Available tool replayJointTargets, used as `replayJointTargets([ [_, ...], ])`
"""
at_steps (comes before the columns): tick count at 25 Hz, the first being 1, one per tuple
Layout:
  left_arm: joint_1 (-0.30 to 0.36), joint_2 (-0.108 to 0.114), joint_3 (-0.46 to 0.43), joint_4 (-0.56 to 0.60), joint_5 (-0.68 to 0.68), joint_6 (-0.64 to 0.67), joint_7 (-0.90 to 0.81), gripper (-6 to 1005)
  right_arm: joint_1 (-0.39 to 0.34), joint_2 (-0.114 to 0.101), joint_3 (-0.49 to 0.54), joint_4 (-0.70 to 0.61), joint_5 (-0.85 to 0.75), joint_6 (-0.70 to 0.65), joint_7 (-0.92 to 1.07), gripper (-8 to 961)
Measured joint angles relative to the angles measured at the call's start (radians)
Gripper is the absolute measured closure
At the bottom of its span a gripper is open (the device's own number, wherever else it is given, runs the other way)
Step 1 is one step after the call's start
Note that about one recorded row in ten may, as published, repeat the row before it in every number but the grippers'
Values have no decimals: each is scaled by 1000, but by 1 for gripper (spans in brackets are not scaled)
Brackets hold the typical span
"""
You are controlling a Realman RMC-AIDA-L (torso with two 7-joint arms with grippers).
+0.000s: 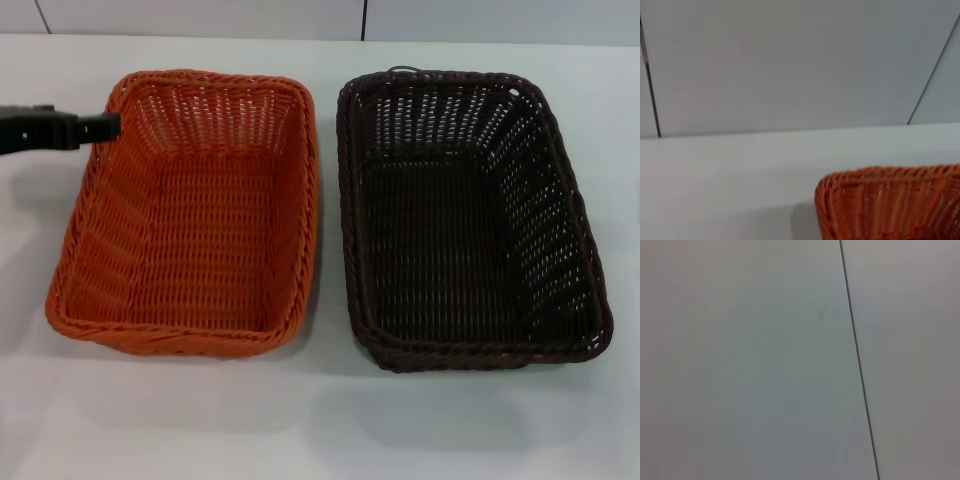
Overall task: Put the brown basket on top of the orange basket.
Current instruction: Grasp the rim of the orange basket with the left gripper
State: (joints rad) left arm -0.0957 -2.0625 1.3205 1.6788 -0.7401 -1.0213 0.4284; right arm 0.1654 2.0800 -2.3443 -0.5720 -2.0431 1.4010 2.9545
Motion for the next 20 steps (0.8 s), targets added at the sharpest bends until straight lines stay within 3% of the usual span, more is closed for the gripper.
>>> replayJointTargets([
  [14,-28,-2,43,-168,2,21,24,166,-5,-2,-3,3,0,-1,1,338],
  [20,-30,-3,59,-175,1,19,30,169,-7,-1,-6,3,0,-1,1,338],
])
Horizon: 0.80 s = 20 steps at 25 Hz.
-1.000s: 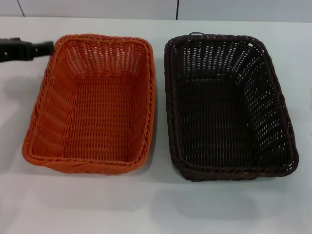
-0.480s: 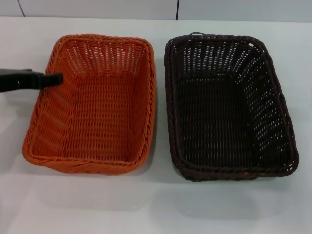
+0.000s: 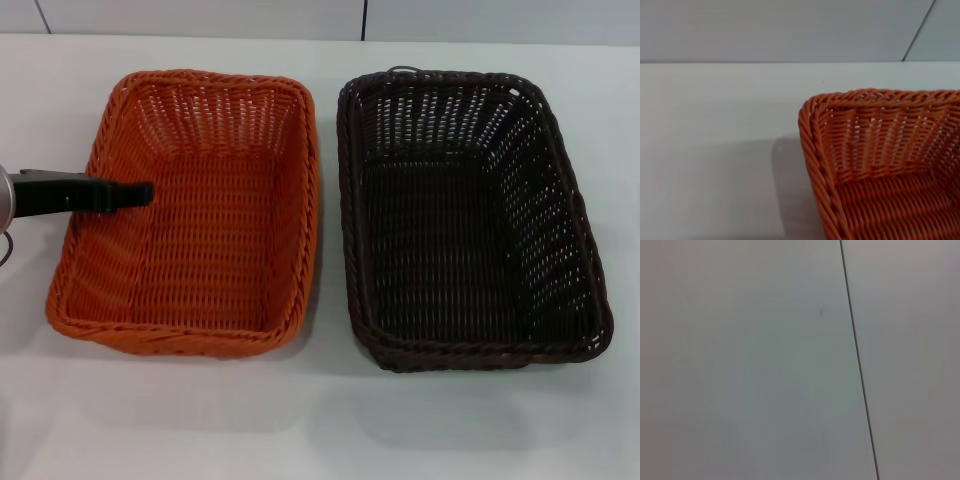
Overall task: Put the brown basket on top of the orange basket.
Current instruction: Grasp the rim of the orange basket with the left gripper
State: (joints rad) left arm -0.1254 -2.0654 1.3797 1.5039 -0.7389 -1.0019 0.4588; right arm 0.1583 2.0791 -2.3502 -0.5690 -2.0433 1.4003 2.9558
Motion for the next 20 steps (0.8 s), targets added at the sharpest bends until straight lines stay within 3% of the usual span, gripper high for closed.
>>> replayJointTargets([
  [4,0,5,5,-1,13,-11,32,171,0,1,-1,-1,-2,0,0,338],
  [10,-9,5,11,-20,21,-15,47,350,0,1,-3,-7,-6,0,0,338],
  [20,-25,6,0,-8,36,-33,151,754,0,1,-3,-9,-6,3,0,338],
])
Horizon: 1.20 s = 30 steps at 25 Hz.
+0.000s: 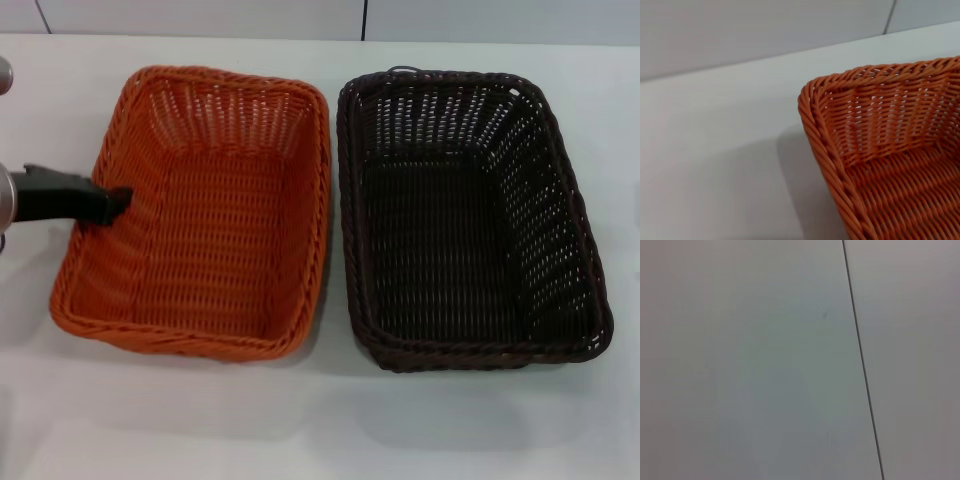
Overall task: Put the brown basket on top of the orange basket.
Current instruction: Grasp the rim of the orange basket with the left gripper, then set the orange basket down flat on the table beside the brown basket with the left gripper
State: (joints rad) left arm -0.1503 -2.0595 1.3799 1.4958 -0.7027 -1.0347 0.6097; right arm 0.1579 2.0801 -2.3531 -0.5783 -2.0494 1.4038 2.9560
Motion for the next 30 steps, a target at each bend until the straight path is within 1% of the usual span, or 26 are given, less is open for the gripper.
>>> replayJointTargets([
  [1,-4,0,-5,2,-2,-4,23,796,0,0,0,0,0,2,0,338],
  [2,-17,1,-26,2,-11,-22,83,796,0,0,0,0,0,5,0,338],
  [3,-17,1,-26,2,-11,-22,83,796,0,0,0,0,0,6,0,338],
  [4,-64,1,-109,-15,-55,-80,238,796,0,0,0,0,0,7,0,338],
  [5,-64,1,-109,-15,-55,-80,238,796,0,0,0,0,0,7,0,338],
  [7,-107,1,-185,-33,-88,-120,346,796,0,0,0,0,0,8,0,338],
  [9,-178,6,-298,-80,-130,-186,487,797,0,0,0,0,1,8,0,338],
  [10,-178,6,-298,-80,-130,-186,487,797,0,0,0,0,2,8,0,338],
  [11,-214,10,-351,-110,-151,-220,551,797,0,0,0,0,2,8,0,338],
  [13,-214,10,-351,-110,-151,-220,551,797,0,0,0,0,3,8,0,338],
  [14,-287,18,-459,-188,-191,-287,667,797,0,0,0,0,4,8,0,338],
  [15,-331,29,-513,-246,-224,-329,742,797,-1,0,0,0,5,8,0,338],
  [17,-392,53,-568,-329,-276,-385,848,797,-1,0,1,1,6,8,0,338],
  [18,-392,53,-568,-329,-276,-385,848,798,-1,0,1,1,6,8,0,338],
  [19,-443,81,-580,-402,-310,-425,947,798,-1,0,0,2,6,8,0,338],
  [20,-461,85,-577,-421,-313,-438,985,798,-1,0,0,2,6,8,0,338],
  [21,-461,85,-577,-421,-313,-438,985,804,-1,0,0,2,6,8,0,338],
  [22,-474,87,-575,-431,-312,-449,1021,809,-1,0,0,2,6,7,0,338],
  [23,-492,82,-570,-437,-299,-464,1081,815,-2,0,0,2,6,6,0,338],
  [25,-509,73,-567,-442,-278,-463,1117,826,-2,0,0,2,6,3,0,338],
  [30,-509,73,-567,-442,-278,-463,1117,832,-2,0,0,7,6,2,0,338],
])
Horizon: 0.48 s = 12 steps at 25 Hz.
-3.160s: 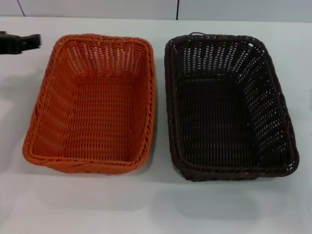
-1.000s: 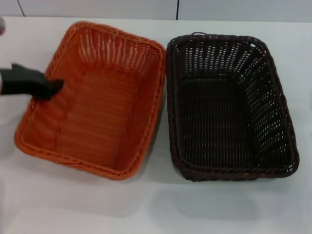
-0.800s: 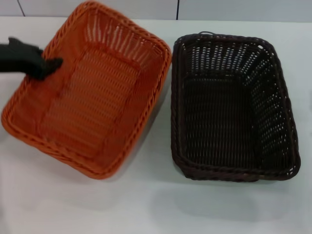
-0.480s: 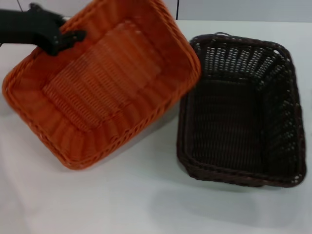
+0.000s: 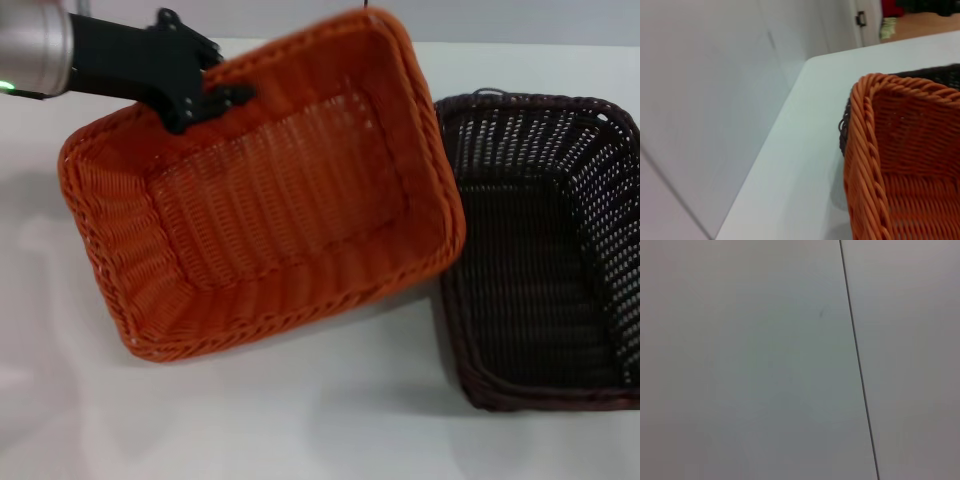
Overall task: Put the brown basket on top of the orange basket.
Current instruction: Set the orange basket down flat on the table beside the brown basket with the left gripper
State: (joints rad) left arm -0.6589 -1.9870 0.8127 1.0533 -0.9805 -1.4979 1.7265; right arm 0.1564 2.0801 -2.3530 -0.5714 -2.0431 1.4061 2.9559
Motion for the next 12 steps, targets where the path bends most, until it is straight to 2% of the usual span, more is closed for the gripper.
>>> replayJointTargets([
  [3,-12,-6,2,-11,9,4,15,832,0,0,0,0,0,1,0,338],
  [4,-64,-36,17,-72,42,22,131,832,0,0,2,0,0,3,0,338],
  [8,-64,-36,17,-72,42,22,131,831,2,0,1,1,0,3,0,339],
  [11,-93,-57,36,-97,50,88,205,831,5,0,2,1,0,-1,0,339],
  [12,-93,-57,36,-97,50,88,205,830,6,-1,2,1,0,-2,0,339],
])
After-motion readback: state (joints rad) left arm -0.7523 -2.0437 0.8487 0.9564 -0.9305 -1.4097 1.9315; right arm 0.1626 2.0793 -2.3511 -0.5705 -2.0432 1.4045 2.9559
